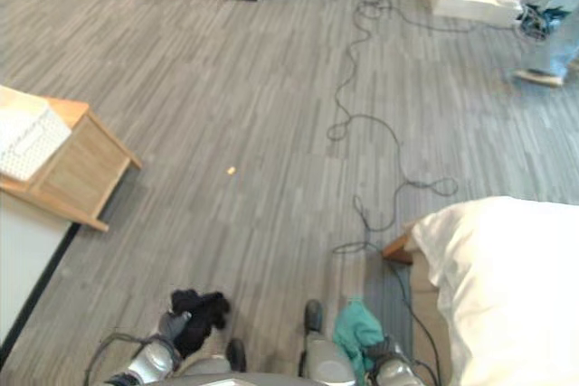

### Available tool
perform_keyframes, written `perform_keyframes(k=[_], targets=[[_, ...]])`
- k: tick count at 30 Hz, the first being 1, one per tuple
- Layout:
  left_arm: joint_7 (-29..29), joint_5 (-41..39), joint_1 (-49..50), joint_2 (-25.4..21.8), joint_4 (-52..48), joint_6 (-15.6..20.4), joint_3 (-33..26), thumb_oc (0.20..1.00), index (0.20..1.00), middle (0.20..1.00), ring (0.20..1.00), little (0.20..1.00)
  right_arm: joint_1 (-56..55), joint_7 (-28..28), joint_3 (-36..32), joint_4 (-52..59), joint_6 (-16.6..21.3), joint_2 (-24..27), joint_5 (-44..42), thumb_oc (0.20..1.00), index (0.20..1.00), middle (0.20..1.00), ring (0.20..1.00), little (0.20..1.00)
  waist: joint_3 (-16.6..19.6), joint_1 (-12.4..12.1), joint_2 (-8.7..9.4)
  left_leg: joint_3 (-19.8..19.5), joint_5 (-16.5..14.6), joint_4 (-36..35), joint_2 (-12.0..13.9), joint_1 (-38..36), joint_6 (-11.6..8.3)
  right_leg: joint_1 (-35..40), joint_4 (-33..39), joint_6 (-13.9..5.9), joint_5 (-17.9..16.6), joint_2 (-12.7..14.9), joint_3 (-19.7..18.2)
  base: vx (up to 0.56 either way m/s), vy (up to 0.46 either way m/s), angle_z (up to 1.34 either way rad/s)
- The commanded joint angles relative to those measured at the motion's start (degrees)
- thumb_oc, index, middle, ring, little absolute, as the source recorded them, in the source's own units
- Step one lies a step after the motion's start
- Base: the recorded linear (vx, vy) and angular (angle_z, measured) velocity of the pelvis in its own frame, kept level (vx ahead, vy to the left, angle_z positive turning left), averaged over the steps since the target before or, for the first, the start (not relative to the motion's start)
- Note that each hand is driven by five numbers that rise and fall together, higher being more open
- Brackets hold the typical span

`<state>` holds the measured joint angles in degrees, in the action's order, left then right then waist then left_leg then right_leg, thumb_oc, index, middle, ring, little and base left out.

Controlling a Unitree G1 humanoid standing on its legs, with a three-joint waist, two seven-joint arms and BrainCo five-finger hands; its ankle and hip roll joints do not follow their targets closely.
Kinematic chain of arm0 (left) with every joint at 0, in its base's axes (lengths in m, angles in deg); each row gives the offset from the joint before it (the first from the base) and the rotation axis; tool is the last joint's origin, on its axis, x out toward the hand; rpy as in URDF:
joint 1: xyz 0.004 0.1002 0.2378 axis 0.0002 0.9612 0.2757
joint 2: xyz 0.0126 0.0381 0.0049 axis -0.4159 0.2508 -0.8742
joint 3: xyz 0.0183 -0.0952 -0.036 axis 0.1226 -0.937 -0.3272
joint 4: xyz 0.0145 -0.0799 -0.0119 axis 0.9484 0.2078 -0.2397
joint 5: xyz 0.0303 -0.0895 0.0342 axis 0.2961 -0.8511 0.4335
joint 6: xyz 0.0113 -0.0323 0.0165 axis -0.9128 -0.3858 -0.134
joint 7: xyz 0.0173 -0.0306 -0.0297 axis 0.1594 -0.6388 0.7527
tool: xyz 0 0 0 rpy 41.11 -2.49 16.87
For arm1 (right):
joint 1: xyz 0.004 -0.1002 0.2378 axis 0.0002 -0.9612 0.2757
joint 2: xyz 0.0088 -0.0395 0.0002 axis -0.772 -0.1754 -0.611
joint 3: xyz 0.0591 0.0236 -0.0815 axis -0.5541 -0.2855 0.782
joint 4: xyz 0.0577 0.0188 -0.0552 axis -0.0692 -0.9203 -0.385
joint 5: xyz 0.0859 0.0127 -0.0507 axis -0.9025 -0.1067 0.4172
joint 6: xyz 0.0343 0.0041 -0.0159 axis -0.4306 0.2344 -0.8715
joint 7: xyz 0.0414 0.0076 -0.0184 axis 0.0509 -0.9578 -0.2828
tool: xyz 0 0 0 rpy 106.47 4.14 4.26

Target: Tidy up the quilt and then pick up the clothes from the bed and put them into the laundry hamper.

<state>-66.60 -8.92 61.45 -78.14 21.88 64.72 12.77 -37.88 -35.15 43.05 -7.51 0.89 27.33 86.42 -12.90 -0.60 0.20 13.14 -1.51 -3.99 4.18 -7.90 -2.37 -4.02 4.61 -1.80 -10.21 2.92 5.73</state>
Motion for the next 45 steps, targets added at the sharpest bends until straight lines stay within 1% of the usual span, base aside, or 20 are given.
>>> perform_keyframes(k=[1,4,5,7,11,16,20,21,22,25,26,29,33,34,37,38,40,41,43,45], targets=[[2.1,1.5,-4.1,-1.4,0.4,1.7,0.5,0.2,0.2,0.2,0.2,0.2,2.9,-1.1,1.2,-0.9,0.8,1.9,3.1,0.2,0.2,0.2,0.2,0.2,-0.4,-2.3,1.34,-3.1,3.1,2.9,-2.9,5.8,-1.35,7.9,-2.8,-4.7,14.3,0.0,1.2,0.05,-0.162,0.02],[2.2,2.1,-4.7,-1.5,-0.3,2.0,1.3,0.2,0.2,0.2,0.2,0.2,2.9,-1.5,1.4,0.2,1.1,2.9,3.7,0.2,0.2,0.2,0.2,0.2,-1.7,-2.9,1.57,-3.5,4.7,13.3,-1.7,10.6,-3.3,9.8,-1.1,-3.74,14.3,0.5,2.1,0.04,-0.14,0.22],[2.5,2.3,-5.4,-1.1,-0.3,1.7,1.7,0.2,0.2,0.2,0.2,0.2,3.4,-1.8,1.3,0.5,0.9,4.5,4.1,0.2,0.2,0.2,0.2,0.2,-2.8,-3.4,2.05,-2.2,8.1,21.8,0.9,15.6,-4.56,11.7,-0.1,-2.86,15.0,1.3,4.2,0.12,-0.134,0.34],[2.8,1.9,-4.8,-1.2,-0.1,1.2,1.2,0.2,0.2,0.2,0.2,0.2,3.8,-1.8,1.7,0.3,0.4,5.0,4.8,0.2,0.2,0.2,0.2,0.2,-2.9,-4.2,2.35,-1.2,7.8,24.3,1.0,18.1,-3.56,13.3,0.1,-2.53,16.1,1.2,4.6,0.18,-0.115,0.33],[2.6,1.9,-2.7,-1.1,1.2,1.2,-0.7,0.2,0.2,0.2,0.2,0.2,4.0,-2.3,2.5,0.9,0.5,5.3,6.3,0.2,0.2,0.2,0.2,0.2,-1.6,-6.5,2.44,-0.2,4.6,16.5,-2.2,21.0,-1.56,15.4,0.4,-3.32,18.5,0.4,4.2,0.25,-0.007,-0.18],[1.9,3.1,-0.7,-0.7,3.6,0.6,-1.9,0.2,0.2,0.2,0.2,0.2,4.0,-2.9,2.6,1.7,0.8,4.9,6.3,0.2,0.2,0.2,0.2,0.2,-0.8,-7.6,1.46,7.3,9.6,1.2,-1.4,22.1,-2.18,20.0,0.4,-3.97,23.2,-1.3,5.3,0.44,0.08,0.2],[1.9,3.3,0.0,-1.2,3.8,0.3,-2.9,0.2,0.2,0.2,0.2,0.2,3.8,-2.9,2.7,1.3,0.7,3.9,6.5,0.2,0.2,0.2,0.2,0.2,-0.7,-7.8,2.88,10.7,8.8,1.6,-1.3,22.3,-1.96,23.1,0.2,-4.17,25.2,-0.8,5.3,0.55,0.088,0.23],[2.0,3.4,0.9,-2.2,3.7,-0.3,-4.2,0.2,0.2,0.2,0.2,0.2,3.3,-2.6,3.3,-0.1,0.6,1.9,7.6,0.2,0.2,0.2,0.2,0.2,0.7,-9.1,5.74,11.5,8.4,3.8,-2.4,21.7,1.4,23.0,-7.8,-4.64,26.1,-1.0,4.4,0.61,0.069,-0.43],[2.0,3.4,0.9,-2.3,3.7,-0.3,-4.2,0.2,0.2,0.2,0.2,0.2,3.3,-2.6,3.3,-0.1,0.7,1.8,7.6,0.2,0.2,0.2,0.2,0.2,0.8,-9.2,5.9,11.5,8.2,3.8,-2.5,21.8,1.46,22.7,-8.1,-4.72,26.4,-0.8,4.4,0.75,0.101,-0.49],[1.7,5.2,-0.5,-3.1,3.7,-0.7,-2.8,0.2,0.2,0.2,0.2,0.2,4.2,-3.1,2.6,-2.1,0.3,1.4,7.7,0.2,0.2,0.2,0.2,0.2,-0.9,-9.7,8.39,11.0,2.9,7.5,-4.4,20.7,4.31,14.7,-28.6,-12.46,15.6,0.7,4.3,0.45,0.145,-0.08],[2.3,5.2,-1.4,-3.7,3.1,-1.0,-2.1,0.2,0.2,0.2,0.2,0.2,5.6,-3.3,1.9,-1.4,0.4,1.8,6.7,0.2,0.2,0.2,0.2,0.2,-2.2,-8.0,6.57,10.0,1.7,7.4,-3.9,16.9,5.02,6.9,-41.6,-13.2,8.7,2.0,3.8,0.46,0.145,0.22],[2.4,5.6,-2.6,-4.0,2.1,-1.1,-0.9,0.2,0.2,0.2,0.2,0.2,6.6,-3.4,0.7,-0.2,0.4,2.2,5.5,0.2,0.2,0.2,0.2,0.2,-3.1,-6.3,3.16,8.5,2.6,4.3,-2.1,11.8,5.27,-0.3,-47.2,-11.41,10.4,2.2,4.3,0.4,0.128,0.46],[2.4,6.6,-5.8,-3.8,-0.6,-0.3,1.9,0.2,0.2,0.2,0.2,0.2,6.7,-4.1,0.3,2.8,1.0,3.2,3.8,0.2,0.2,0.2,0.2,0.2,-3.7,-1.9,1.39,3.4,1.6,0.0,-2.7,4.5,3.17,-4.5,-28.4,-7.91,15.9,1.1,2.2,0.57,-0.028,0.72],[2.2,6.4,-7.6,-3.5,-0.4,0.1,2.6,0.2,0.2,0.2,0.2,0.2,6.8,-4.7,-0.1,2.6,0.6,3.6,3.1,0.2,0.2,0.2,0.2,0.2,-3.0,-0.6,1.74,1.2,-1.2,-1.0,-3.2,1.5,1.76,-4.9,-11.9,-8.31,13.9,3.4,0.3,0.76,-0.18,1.38],[1.8,6.7,-7.6,-2.7,0.7,0.1,2.4,0.2,0.2,0.2,0.2,0.2,5.9,-4.3,-0.3,1.5,-0.1,3.0,3.3,0.2,0.2,0.2,0.2,0.2,-1.8,1.4,1.26,-1.2,-5.0,-1.0,-3.0,-3.8,0.43,-7.9,-6.1,-10.46,8.9,5.1,-3.7,0.84,-0.199,1.29],[1.2,7.4,-6.2,-1.9,2.8,0.0,2.4,0.2,0.2,0.2,0.2,0.2,5.4,-3.3,0.1,0.5,-0.6,2.6,4.0,0.2,0.2,0.2,0.2,0.2,-0.6,1.8,1.55,-3.2,-7.8,1.9,-3.3,-7.1,0.35,-6.8,-7.7,-10.36,8.3,4.9,-4.1,0.86,-0.347,0.55],[1.0,6.4,-4.7,-1.5,4.8,-0.1,1.5,0.2,0.2,0.2,0.2,0.2,5.3,-2.3,1.2,-1.0,-0.4,3.1,5.1,0.2,0.2,0.2,0.2,0.2,-0.2,1.8,0.64,-4.6,-1.1,22.7,0.9,-2.6,-1.21,-3.1,-9.6,-6.62,9.7,2.5,-3.3,0.8,-0.405,0.4],[1.0,6.4,-4.7,-1.5,4.8,-0.1,1.5,0.2,0.2,0.2,0.2,0.2,5.4,-2.3,1.2,-1.0,-0.4,3.1,5.1,0.2,0.2,0.2,0.2,0.2,0.0,1.9,0.75,-4.7,-1.0,22.8,0.8,-2.3,-1.23,-3.3,-9.5,-6.59,9.5,2.6,-3.2,0.3,-0.258,0.94],[1.6,4.7,-3.9,-2.2,4.3,0.0,0.7,0.2,0.2,0.2,0.2,0.2,6.2,-2.6,1.7,0.1,-0.5,5.1,5.6,0.2,0.2,0.2,0.2,0.2,-3.2,-1.7,2.64,-5.6,4.5,48.0,3.1,12.6,-0.63,3.5,-7.0,-2.04,11.7,3.1,0.6,0.35,-0.401,0.52],[1.9,4.5,-3.8,-2.2,3.9,-0.1,0.9,0.2,0.2,0.2,0.2,0.2,7.5,-2.2,3.2,0.0,-0.6,5.4,6.5,0.2,0.2,0.2,0.2,0.2,-3.9,-4.0,3.22,-4.2,1.6,49.9,0.5,20.1,-0.41,8.0,-4.3,-2.08,13.5,3.0,0.9,0.47,-0.228,0.21]])
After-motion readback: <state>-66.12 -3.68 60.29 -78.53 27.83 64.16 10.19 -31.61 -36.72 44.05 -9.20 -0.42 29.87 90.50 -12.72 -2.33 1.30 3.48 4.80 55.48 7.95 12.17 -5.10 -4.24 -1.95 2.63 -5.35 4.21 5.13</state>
